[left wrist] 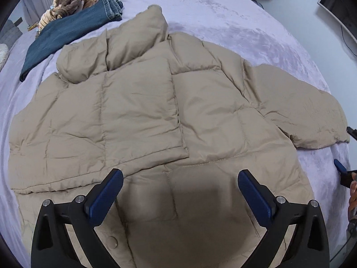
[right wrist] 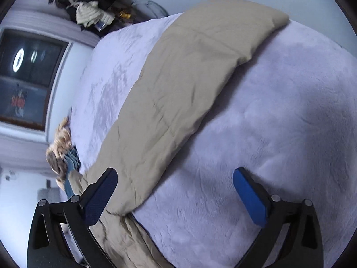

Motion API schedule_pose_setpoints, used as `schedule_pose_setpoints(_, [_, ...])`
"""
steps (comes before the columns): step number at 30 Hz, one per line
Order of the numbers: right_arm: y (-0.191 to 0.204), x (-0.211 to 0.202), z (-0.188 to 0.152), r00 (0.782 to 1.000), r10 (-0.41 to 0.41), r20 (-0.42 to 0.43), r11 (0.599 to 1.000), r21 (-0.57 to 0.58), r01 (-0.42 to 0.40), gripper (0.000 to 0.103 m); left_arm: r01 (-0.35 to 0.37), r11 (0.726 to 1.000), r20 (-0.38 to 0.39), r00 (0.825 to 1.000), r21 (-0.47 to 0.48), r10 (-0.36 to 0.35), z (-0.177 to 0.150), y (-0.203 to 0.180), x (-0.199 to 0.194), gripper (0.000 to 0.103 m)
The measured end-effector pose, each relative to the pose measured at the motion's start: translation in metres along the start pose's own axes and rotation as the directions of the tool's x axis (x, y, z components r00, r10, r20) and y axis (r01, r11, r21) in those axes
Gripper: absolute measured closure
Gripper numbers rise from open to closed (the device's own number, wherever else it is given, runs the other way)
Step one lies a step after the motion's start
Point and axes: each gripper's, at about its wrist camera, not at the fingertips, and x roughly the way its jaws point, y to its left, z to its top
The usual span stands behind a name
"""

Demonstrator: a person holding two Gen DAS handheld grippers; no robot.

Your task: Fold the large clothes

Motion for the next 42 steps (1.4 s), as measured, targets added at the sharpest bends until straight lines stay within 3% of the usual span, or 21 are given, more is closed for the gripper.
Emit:
schedule_pose_setpoints(3, [-0.009,0.007,0.025,0.997,0.081,0.009,0.992,0.093,-0.082,0.000,0.008,1.000,0.004,1.000,-0.017,-0.007,0.000,-0.006,0.001,0.000])
schedule_pose_setpoints(9, [-0.003,0.026,0.063,0.984,0.177,0.034,0.972,0.154,-0.180,0.000,0.004,1.000,0.043,0.999,-0.026,-0.003,0.012,-0.014,-0.004,0.000])
schedule_pose_setpoints(14, [0.004,0.042,0.082,0.962,0.268,0.052,0.929,0.249,-0.273,0.003,0.015,0.998,0.067,0.998,-0.057,-0.011,0.023,-0.010,-0.012,0.000])
schedule_pose_setpoints(15, [0.004,0.046,0.083,0.961,0.273,0.048,0.923,0.267,-0.275,0.017,0.014,0.998,0.073,0.997,-0.065,-0.009,0.023,-0.008,-0.014,0.000])
schedule_pose_setpoints(16, [0.005,0.051,0.084,0.960,0.278,0.032,0.918,0.286,-0.276,0.048,0.018,0.997,0.079,0.997,-0.073,-0.013,0.024,-0.005,-0.016,0.000])
schedule_pose_setpoints(17, [0.004,0.053,0.082,0.959,0.282,0.010,0.916,0.295,-0.272,0.066,0.022,0.996,0.084,0.996,-0.082,-0.015,0.025,-0.002,-0.018,0.000])
schedule_pose_setpoints(18, [0.007,0.057,0.082,0.960,0.281,-0.014,0.919,0.294,-0.265,0.097,0.018,0.996,0.088,0.996,-0.092,-0.010,0.025,0.003,-0.019,0.000])
schedule_pose_setpoints(21, [0.034,0.052,0.080,0.966,0.257,-0.017,0.950,0.187,-0.249,0.098,-0.002,0.993,0.096,0.995,-0.120,0.013,0.024,0.018,-0.023,0.000])
schedule_pose_setpoints(24, [0.084,0.047,0.071,0.972,0.233,-0.042,0.973,0.004,-0.233,0.098,-0.009,0.989,0.093,0.995,-0.148,0.023,0.020,0.038,-0.025,0.000])
schedule_pose_setpoints(28, [0.160,0.044,0.042,0.967,0.239,-0.083,0.945,-0.210,-0.252,0.098,-0.013,0.986,0.093,0.995,-0.165,0.029,0.015,0.068,-0.031,0.000])
schedule_pose_setpoints(32, [0.254,0.055,-0.019,0.972,0.191,-0.139,0.832,-0.503,-0.235,0.097,-0.046,0.983,0.120,0.990,-0.178,0.069,0.008,0.100,-0.040,0.000])
schedule_pose_setpoints(36, [0.329,0.075,-0.113,0.975,0.133,-0.176,0.642,-0.734,-0.220,0.097,-0.050,0.973,0.120,0.990,-0.225,0.079,-0.001,0.143,-0.045,0.000])
schedule_pose_setpoints(39, [0.359,0.103,-0.185,0.976,0.068,-0.208,0.519,-0.828,-0.212,0.097,-0.084,0.961,0.131,0.984,-0.262,0.121,-0.011,0.175,-0.048,0.000])
schedule_pose_setpoints(42, [0.361,0.135,-0.247,0.974,-0.023,-0.224,0.426,-0.884,-0.193,0.098,-0.106,0.953,0.137,0.979,-0.284,0.149,-0.018,0.203,-0.049,0.000])
